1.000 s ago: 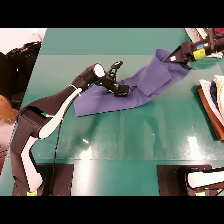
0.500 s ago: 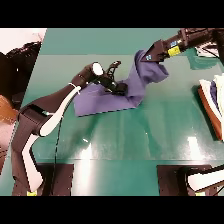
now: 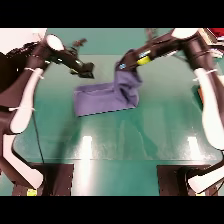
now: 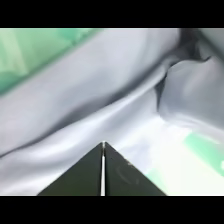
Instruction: Fold the shirts.
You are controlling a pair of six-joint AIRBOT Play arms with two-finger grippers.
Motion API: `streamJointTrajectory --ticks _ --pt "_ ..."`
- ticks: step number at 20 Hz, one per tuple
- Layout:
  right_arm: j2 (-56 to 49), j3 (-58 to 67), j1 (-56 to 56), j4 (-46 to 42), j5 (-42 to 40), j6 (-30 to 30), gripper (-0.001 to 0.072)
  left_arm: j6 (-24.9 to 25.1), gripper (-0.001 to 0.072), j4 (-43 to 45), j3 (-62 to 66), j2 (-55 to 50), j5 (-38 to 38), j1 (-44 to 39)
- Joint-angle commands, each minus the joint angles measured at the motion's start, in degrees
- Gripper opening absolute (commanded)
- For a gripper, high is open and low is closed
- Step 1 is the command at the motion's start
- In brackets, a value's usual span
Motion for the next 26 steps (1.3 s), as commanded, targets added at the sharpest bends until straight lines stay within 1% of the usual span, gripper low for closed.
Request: streamJointTrajectory --ticks 1,2,3,4,5,6,8,9,10,11,12,13,14,17,19,20,21,22,23,26 --pt "-7.54 3.76 11.69 0.04 -13.18 -6.97 0.0319 1.49 0.0027 1.09 0.17 6.16 -2.78 7.56" --pt "-9.79 4.52 14.64 -0.13 -18.58 -7.08 0.0419 1.49 0.0027 1.09 0.17 7.74 -3.19 9.35" --pt "-11.21 4.37 16.63 -0.07 -23.54 -7.08 0.0502 1.49 0.0027 1.09 0.20 8.87 -3.56 10.80" --pt "-11.43 3.56 17.33 -0.52 -26.32 -7.08 0.0517 1.51 0.0027 1.09 0.28 9.99 -4.09 12.13" --pt "-10.60 1.99 16.98 -0.57 -27.87 -7.10 0.0516 1.64 0.0027 1.11 0.28 10.99 -4.81 13.51" --pt "-9.01 0.17 15.78 -0.94 -27.71 -7.06 0.0514 1.99 0.0027 1.11 0.28 11.98 -5.55 14.60" --pt "-4.70 -3.80 11.41 -5.38 -23.58 -6.14 0.0506 2.01 0.0027 1.16 0.28 13.51 -6.71 16.13" --pt "-2.34 -6.12 8.48 -7.91 -21.00 -4.52 0.0502 2.23 0.0026 1.46 0.26 14.01 -7.21 16.15" --pt "-0.15 -8.72 5.31 -9.57 -18.78 -3.50 0.0501 2.36 0.0026 1.66 0.26 14.25 -8.31 15.93" --pt "1.68 -11.26 2.25 -9.46 -17.05 -3.32 0.0501 2.40 0.0026 1.66 0.24 14.25 -9.57 15.47" --pt "3.61 -14.16 -1.03 -9.38 -15.28 -2.91 0.0485 2.47 0.0026 2.16 0.17 14.23 -10.58 14.53" --pt "5.22 -16.81 -3.78 -9.35 -14.01 -2.56 0.0442 2.97 0.0025 2.62 -0.22 14.36 -11.10 13.40" --pt "6.78 -19.39 -6.36 -9.33 -13.14 -2.23 0.0442 3.43 0.0026 3.13 -1.31 14.62 -11.06 11.98" --pt "12.13 -27.47 -12.37 -8.98 -12.79 -1.81 0.0442 3.93 0.0027 5.18 -8.85 16.50 -10.47 8.37" --pt "15.61 -32.15 -14.73 -9.01 -13.68 -1.81 0.0442 3.87 0.0029 4.70 -17.29 18.32 -9.11 6.78" --pt "17.33 -34.58 -15.67 -8.98 -14.62 -1.81 0.0442 3.87 0.0135 4.35 -22.64 19.96 -7.04 5.92" --pt "18.97 -36.79 -16.22 -8.98 -15.76 -1.81 0.0442 3.80 0.0457 4.33 -27.76 21.59 -4.74 5.03" --pt "20.68 -39.17 -16.65 -8.98 -17.33 -1.81 0.0442 3.13 0.0556 4.31 -33.07 23.34 -2.29 4.07" --pt "21.94 -41.00 -16.65 -9.09 -18.60 -1.81 0.0442 2.73 0.0545 4.17 -37.83 24.96 0.24 3.10" --pt "25.05 -45.62 -16.41 -9.01 -22.23 -1.81 0.0442 3.04 0.0545 -1.25 -50.01 28.46 8.33 -0.13"
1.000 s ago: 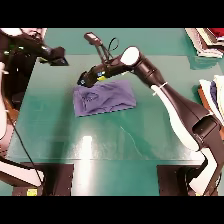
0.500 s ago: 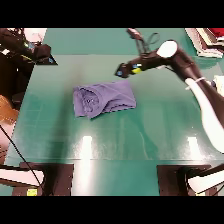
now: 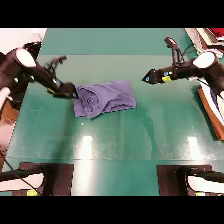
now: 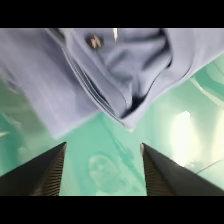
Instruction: Fold the shirts.
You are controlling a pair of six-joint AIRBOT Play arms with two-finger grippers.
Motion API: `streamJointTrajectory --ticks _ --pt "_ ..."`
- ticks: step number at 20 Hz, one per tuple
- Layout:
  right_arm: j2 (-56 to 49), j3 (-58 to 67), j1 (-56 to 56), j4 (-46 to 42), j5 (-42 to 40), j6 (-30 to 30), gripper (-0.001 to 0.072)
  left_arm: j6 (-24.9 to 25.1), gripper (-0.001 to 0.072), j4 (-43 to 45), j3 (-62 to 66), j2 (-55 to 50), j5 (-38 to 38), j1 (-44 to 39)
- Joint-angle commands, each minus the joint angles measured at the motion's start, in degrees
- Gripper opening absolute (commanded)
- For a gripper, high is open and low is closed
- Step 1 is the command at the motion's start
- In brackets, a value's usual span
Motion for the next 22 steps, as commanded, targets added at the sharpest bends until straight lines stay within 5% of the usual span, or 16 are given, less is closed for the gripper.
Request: streamJointTrajectory --ticks 1,11,13,14,22 --pt "3.80 -5.53 -0.31 0.07 -4.11 0.11 0.0442 0.15 0.0545 -4.81 -13.64 3.26 9.16 -3.93" --pt "4.48 -6.54 -0.31 0.11 -3.30 0.13 0.0442 -0.35 0.0537 -6.97 -20.11 3.21 25.38 -12.83" --pt "4.46 -6.54 -0.31 0.11 -2.99 0.13 0.0442 -1.05 0.0132 -5.95 -20.09 3.21 24.90 -12.81" --pt "4.48 -6.51 -0.31 0.11 -2.86 0.15 0.0442 -0.98 0.0033 -5.46 -20.06 3.21 24.96 -12.81" --pt "4.46 -6.54 -0.35 0.07 -1.66 0.13 0.0442 -1.14 0.0027 6.97 -13.60 6.56 12.37 -1.53"
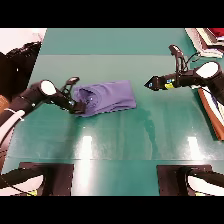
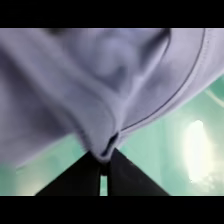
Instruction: Fold the shirts.
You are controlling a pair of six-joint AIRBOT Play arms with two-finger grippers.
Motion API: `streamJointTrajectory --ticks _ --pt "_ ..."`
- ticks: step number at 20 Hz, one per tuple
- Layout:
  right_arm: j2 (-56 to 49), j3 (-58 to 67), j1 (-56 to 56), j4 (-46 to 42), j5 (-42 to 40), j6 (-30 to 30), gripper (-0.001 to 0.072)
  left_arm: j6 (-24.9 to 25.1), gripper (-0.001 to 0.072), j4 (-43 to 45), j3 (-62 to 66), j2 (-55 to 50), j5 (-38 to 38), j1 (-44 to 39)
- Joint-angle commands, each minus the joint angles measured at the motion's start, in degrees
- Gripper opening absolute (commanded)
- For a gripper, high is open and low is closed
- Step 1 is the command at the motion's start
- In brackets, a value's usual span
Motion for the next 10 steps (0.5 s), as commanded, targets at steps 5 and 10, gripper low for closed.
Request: streamJointTrajectory --ticks 5,10 --pt "0.04 -0.02 -0.02 0.02 0.22 0.39 0.0461 1.73 0.0034 3.98 1.68 2.29 -6.16 7.56" --pt "-2.56 -0.02 -1.31 0.09 5.73 3.52 0.0618 1.31 0.0481 4.11 3.34 2.38 -8.41 7.56"
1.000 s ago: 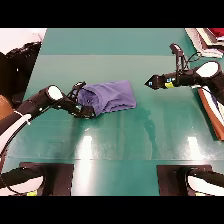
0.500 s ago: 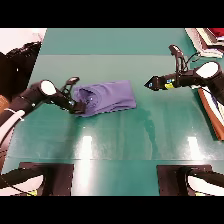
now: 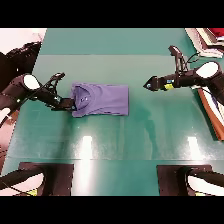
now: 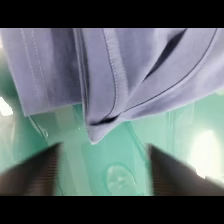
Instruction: Fold the shirts.
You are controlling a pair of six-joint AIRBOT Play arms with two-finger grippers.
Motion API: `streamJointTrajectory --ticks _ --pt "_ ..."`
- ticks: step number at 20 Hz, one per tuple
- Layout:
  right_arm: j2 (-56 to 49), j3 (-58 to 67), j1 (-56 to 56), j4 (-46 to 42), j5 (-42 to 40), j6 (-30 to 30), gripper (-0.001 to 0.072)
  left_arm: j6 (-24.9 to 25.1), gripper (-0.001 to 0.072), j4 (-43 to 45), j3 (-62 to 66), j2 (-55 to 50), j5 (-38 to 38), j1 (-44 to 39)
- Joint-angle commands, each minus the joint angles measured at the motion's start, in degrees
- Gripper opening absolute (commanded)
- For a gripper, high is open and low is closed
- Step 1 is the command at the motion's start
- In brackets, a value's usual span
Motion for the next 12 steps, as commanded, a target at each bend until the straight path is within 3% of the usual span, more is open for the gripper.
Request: streamJointTrajectory --ticks 1,3,9,10,11,12 --pt "-3.78 -0.02 -1.36 0.98 6.43 1.88 0.0618 0.11 0.0476 0.17 2.82 0.48 -2.03 0.37" --pt "-8.90 -0.04 -1.79 6.27 9.40 1.60 0.0617 0.09 0.0474 -0.59 6.29 1.38 -1.92 0.35" --pt "-23.08 0.31 4.07 24.17 2.58 -2.29 0.0615 0.13 0.0473 -4.50 10.82 1.73 -1.25 0.35" --pt "-25.20 1.25 5.57 25.77 2.58 -2.71 0.0614 0.15 0.0377 -4.68 10.82 1.73 -1.46 0.35" --pt "-27.30 2.93 7.23 26.18 2.73 -2.71 0.0598 1.25 0.0102 -4.74 10.82 1.73 -1.46 0.35" --pt "-29.07 4.85 8.83 26.62 2.64 -2.71 0.0591 2.29 0.0037 -4.92 10.82 1.73 -1.40 0.37"
